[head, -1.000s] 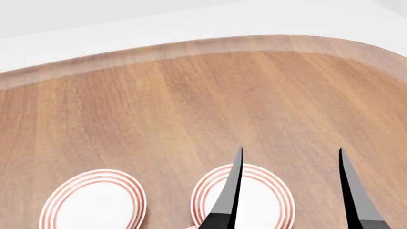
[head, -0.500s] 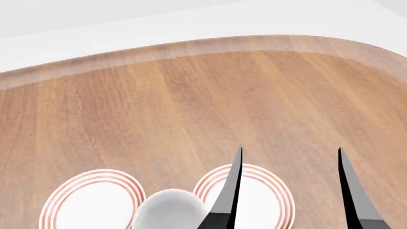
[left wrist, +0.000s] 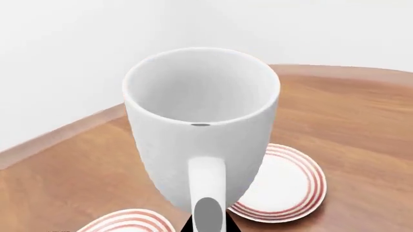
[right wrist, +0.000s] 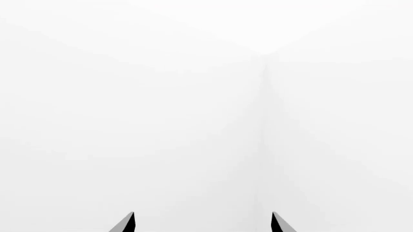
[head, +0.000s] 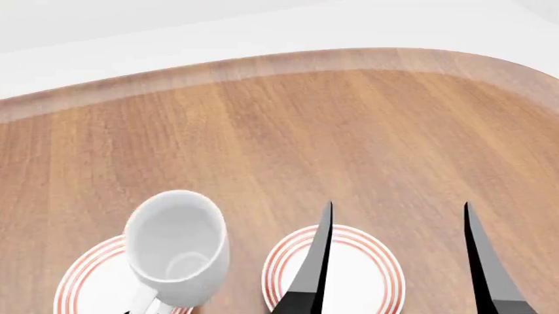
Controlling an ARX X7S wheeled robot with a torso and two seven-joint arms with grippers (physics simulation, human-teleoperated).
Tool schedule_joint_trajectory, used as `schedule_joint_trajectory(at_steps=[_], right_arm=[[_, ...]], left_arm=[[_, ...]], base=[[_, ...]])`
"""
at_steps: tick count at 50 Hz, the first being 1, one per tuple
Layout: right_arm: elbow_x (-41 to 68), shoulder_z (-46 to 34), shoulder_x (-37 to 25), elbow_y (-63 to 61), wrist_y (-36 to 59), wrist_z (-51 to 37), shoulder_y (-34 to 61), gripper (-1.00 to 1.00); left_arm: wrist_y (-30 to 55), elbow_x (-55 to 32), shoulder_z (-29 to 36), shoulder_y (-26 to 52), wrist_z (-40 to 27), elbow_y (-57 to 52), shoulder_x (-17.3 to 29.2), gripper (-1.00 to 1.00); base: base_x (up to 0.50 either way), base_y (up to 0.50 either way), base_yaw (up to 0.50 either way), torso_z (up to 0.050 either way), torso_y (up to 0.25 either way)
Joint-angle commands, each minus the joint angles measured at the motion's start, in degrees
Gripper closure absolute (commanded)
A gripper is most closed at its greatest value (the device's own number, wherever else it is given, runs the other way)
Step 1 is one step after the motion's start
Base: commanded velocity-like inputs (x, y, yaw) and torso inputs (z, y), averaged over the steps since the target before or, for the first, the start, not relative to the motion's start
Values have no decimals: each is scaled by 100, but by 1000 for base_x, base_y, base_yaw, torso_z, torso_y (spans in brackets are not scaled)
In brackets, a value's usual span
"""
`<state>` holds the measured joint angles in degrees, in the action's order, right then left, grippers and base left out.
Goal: Put the white mug on the left plate.
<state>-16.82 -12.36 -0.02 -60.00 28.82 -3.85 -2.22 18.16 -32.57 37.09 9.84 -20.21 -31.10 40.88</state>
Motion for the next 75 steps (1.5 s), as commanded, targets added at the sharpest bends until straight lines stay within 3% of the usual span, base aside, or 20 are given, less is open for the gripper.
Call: schedule_joint_trajectory(at_steps=[1,33,41,75], right_arm=[[9,12,0,0,5,3,9,-100],[19,38,0,0,34,10,20,-100],[22,55,0,0,-12,9,-9,-100],[15,19,0,0,71,12,41,-100]], left_arm=[[-44,-247,-374,326,-73,482,-162,100],[-300,-424,-772,1178,57,2254,-987,100],[-490,-111,-705,1301,46,2832,-1174,100],[-1203,-45,-975,1404,257,4376,-1551,100]], base=[[0,0,0,0,0],[0,0,0,0,0],[0,0,0,0,0],[0,0,0,0,1]])
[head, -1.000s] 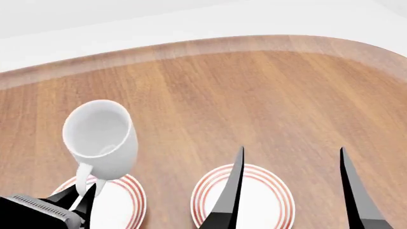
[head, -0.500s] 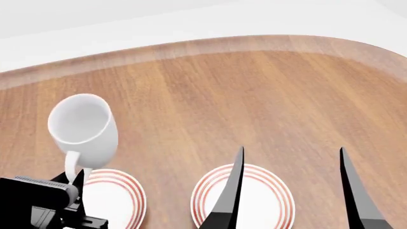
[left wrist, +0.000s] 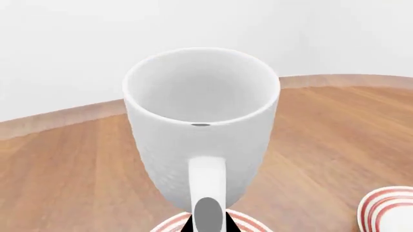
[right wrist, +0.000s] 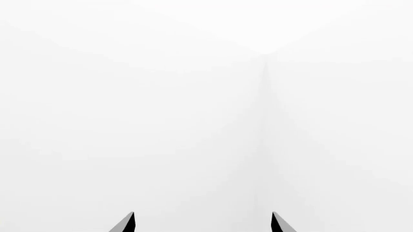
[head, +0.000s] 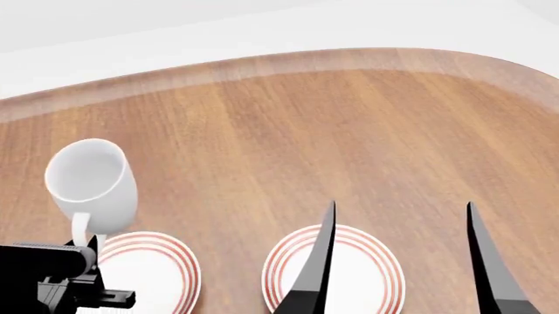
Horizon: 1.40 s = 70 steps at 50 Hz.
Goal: Put the white mug on the left plate.
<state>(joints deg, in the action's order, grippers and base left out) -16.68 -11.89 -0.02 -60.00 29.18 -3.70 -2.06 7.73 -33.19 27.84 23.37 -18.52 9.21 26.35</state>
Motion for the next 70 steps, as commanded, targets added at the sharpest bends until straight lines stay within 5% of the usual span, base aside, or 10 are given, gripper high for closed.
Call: schedule_joint_trajectory(at_steps=[1,70], right_arm=[[8,-19,0,0,38,-1,26,-100],[-30,-47,0,0,39,-7,20,-100]], left_arm=[[-159,17,-48,56,91,358,-103,100],[-604,114,133,-11,521,1758,-551,100]], base=[[0,0,0,0,0],[0,0,0,0,0]])
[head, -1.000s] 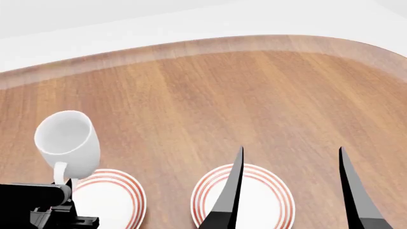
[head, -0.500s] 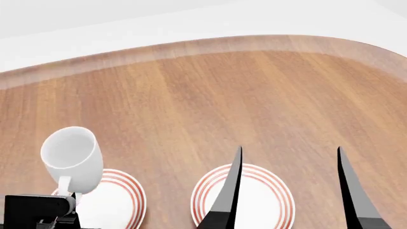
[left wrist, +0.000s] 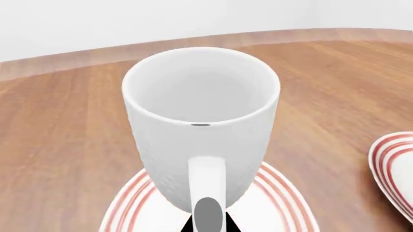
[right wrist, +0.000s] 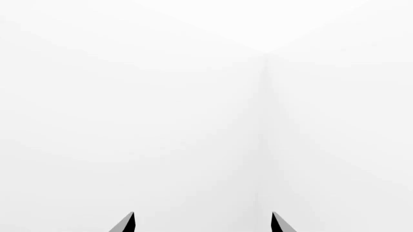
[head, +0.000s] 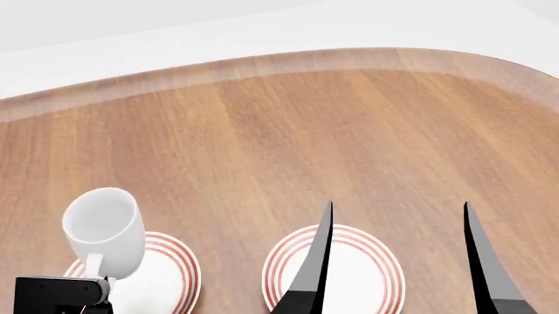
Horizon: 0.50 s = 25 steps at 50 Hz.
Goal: Put the white mug on the left plate.
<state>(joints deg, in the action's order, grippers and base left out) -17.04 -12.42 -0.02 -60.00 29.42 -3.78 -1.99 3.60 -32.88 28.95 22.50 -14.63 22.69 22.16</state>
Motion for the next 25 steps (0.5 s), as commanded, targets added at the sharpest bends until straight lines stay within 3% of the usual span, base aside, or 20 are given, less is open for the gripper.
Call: schedule_joint_trajectory(at_steps=[1,25], right_arm=[[3,-3,0,0,22,-1,16,-100],[-4,-17,0,0,2,4,7,-100]], left_arm=[[-212,81,17,88,152,468,-149,100],[-560,235,93,231,391,1372,-407,100]], base=[[0,0,0,0,0],[0,0,0,0,0]])
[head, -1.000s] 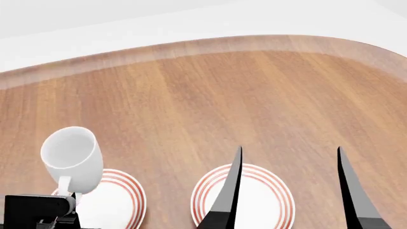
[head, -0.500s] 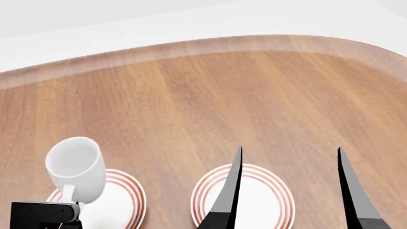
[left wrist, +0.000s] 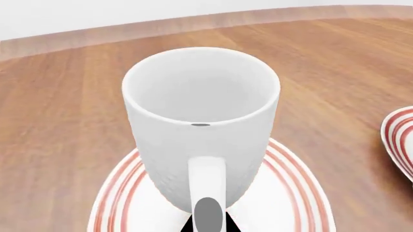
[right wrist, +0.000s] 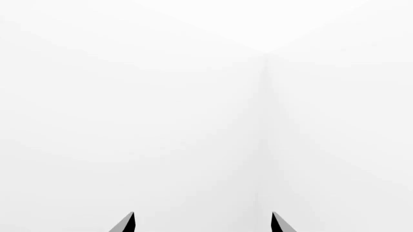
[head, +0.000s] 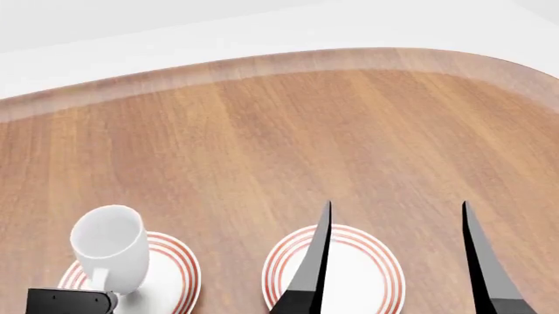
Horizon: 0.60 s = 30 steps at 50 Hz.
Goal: Put the white mug on the left plate.
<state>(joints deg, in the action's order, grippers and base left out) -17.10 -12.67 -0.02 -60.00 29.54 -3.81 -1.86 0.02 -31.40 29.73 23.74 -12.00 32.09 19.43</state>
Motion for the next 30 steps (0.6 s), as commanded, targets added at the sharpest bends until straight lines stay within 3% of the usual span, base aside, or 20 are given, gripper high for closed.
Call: schedule_joint_trajectory(at_steps=[1,30], right_arm=[[4,11,0,0,-9,11,-5,-100],[-13,3,0,0,-25,3,-1,-100]], left_arm=[[-217,93,18,110,137,464,-144,100],[-353,135,54,204,263,923,-263,100]], base=[[0,0,0,0,0],[0,0,0,0,0]])
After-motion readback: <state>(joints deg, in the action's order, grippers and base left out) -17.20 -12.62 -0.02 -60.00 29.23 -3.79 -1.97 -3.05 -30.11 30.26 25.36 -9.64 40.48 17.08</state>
